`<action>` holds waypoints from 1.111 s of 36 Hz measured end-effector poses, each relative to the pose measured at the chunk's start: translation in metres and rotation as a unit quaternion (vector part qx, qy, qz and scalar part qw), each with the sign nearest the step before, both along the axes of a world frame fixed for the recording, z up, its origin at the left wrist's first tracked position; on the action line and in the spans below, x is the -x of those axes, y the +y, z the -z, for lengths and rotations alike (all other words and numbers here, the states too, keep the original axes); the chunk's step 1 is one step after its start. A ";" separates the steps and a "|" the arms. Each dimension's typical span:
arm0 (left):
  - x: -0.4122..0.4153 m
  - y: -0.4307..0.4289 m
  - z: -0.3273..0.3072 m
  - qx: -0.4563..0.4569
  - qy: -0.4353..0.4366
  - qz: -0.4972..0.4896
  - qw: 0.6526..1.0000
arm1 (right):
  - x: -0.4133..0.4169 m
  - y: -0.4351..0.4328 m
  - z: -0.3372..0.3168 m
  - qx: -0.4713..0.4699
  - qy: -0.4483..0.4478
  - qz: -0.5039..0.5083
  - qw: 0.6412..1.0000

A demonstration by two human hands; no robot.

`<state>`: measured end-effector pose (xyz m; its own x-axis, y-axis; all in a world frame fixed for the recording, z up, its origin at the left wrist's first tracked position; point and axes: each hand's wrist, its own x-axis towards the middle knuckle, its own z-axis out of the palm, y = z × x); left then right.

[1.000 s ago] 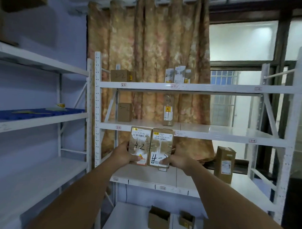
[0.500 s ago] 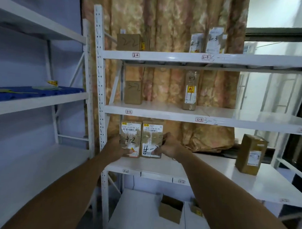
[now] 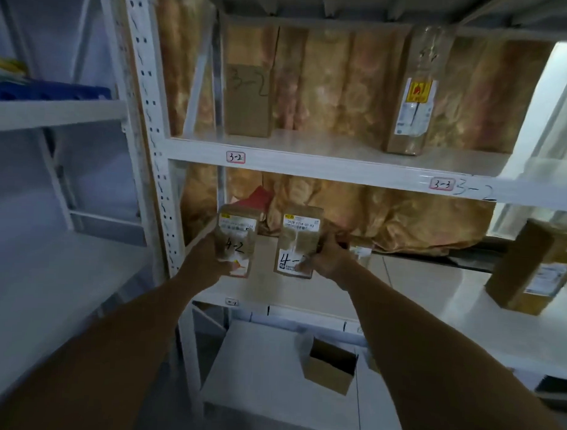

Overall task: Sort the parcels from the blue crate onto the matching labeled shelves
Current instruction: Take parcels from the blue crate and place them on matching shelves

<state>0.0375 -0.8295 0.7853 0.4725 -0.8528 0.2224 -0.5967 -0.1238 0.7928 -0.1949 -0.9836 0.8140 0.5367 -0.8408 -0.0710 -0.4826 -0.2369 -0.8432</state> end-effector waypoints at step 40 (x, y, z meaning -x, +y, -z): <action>-0.212 -0.298 0.242 -0.052 0.013 -0.011 0.999 | -0.213 -0.243 0.236 -0.014 0.015 0.126 0.992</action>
